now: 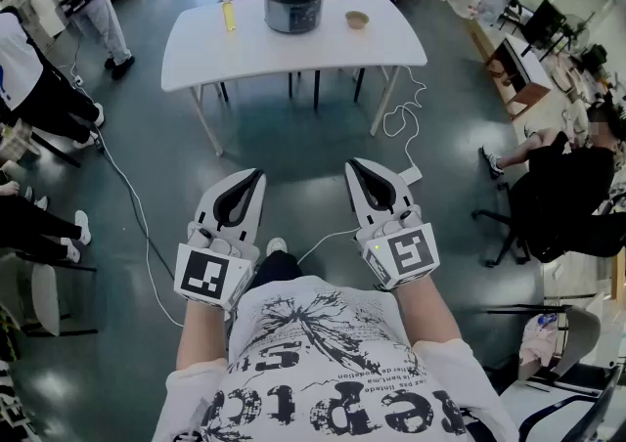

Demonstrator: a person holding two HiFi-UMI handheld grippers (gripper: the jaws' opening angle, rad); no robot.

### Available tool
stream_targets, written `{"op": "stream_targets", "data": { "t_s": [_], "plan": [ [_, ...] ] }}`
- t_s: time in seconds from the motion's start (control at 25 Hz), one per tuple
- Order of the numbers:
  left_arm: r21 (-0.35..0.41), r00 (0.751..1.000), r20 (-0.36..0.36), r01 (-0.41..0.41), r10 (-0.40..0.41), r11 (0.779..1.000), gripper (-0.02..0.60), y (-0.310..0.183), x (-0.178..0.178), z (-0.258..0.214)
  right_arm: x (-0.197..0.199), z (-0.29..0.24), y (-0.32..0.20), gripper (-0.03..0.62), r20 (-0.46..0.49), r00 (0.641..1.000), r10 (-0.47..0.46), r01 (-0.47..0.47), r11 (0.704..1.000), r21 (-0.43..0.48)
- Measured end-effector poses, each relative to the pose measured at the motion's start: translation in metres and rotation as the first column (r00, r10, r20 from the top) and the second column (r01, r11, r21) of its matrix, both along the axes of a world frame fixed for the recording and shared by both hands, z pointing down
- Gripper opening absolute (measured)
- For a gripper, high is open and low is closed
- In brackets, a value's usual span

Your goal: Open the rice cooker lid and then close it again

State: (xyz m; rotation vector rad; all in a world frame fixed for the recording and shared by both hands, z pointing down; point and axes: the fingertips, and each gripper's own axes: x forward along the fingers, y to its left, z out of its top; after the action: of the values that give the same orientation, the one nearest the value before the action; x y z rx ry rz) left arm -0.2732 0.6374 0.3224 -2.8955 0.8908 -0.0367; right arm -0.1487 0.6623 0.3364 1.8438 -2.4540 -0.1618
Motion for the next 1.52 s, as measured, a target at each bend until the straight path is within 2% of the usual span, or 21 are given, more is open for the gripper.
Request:
{"op": "stream_targets", "data": {
  "t_s": [0.52, 0.64, 0.68, 0.72, 0.76, 0.8, 0.88, 0.92, 1.08, 1.24, 1.52],
  "plan": [
    [-0.017, 1.0, -0.009, 0.005, -0.005, 1.0, 0.014, -0.009, 0.002, -0.001, 0.0, -0.002, -0.007, 0.014, -0.009, 1.0, -0.018, 0.018, 1.0, 0.004],
    [-0.009, 1.0, -0.004, -0.002, 0.002, 1.0, 0.014, -0.016, 0.008, -0.001, 0.004, -0.004, -0.012, 0.014, 0.015, 0.999, -0.035, 0.034, 0.999, 0.025],
    [-0.004, 1.0, -0.002, -0.005, 0.005, 1.0, 0.014, -0.019, 0.01, -0.001, 0.006, -0.005, -0.016, 0.037, 0.031, 0.999, -0.032, 0.031, 0.999, 0.035],
    [-0.001, 1.0, 0.002, -0.007, 0.007, 1.0, 0.014, -0.022, 0.012, 0.0, 0.008, -0.006, -0.021, 0.167, 0.044, 0.998, -0.035, 0.033, 0.999, 0.039],
    [0.0, 1.0, 0.005, -0.008, 0.008, 1.0, 0.014, -0.025, 0.014, 0.0, 0.009, -0.007, -0.027, 0.367, 0.054, 0.998, -0.041, 0.039, 0.998, 0.04],
    [-0.003, 1.0, 0.01, -0.007, 0.007, 1.0, 0.014, -0.029, 0.015, 0.001, 0.011, -0.009, -0.032, 0.507, 0.062, 0.997, -0.042, 0.039, 0.998, 0.045],
    [-0.011, 1.0, 0.017, -0.001, 0.001, 1.0, 0.014, -0.038, 0.016, 0.002, 0.016, -0.013, -0.044, 0.571, 0.065, 0.997, -0.028, 0.024, 0.998, 0.061],
    [-0.016, 1.0, 0.018, 0.005, -0.005, 1.0, 0.014, -0.045, 0.016, 0.002, 0.019, -0.014, -0.051, 0.59, 0.06, 0.998, -0.021, 0.017, 0.998, 0.062],
    [-0.03, 0.999, 0.028, 0.034, -0.033, 0.999, 0.014, -0.083, 0.014, 0.006, 0.025, -0.011, -0.089, 0.595, 0.063, 0.998, -0.014, 0.011, 0.999, 0.044],
    [-0.017, 1.0, 0.01, 0.024, -0.024, 1.0, 0.014, -0.133, 0.018, 0.007, 0.028, -0.001, -0.141, 0.595, 0.088, 0.996, -0.008, 0.006, 1.0, 0.023],
    [-0.049, 1.0, 0.008, -0.005, 0.006, 0.999, 0.014, -0.276, 0.031, 0.008, 0.038, -0.002, -0.281, 0.595, 0.086, 0.996, 0.016, -0.015, 1.0, -0.014]
  ]
}}
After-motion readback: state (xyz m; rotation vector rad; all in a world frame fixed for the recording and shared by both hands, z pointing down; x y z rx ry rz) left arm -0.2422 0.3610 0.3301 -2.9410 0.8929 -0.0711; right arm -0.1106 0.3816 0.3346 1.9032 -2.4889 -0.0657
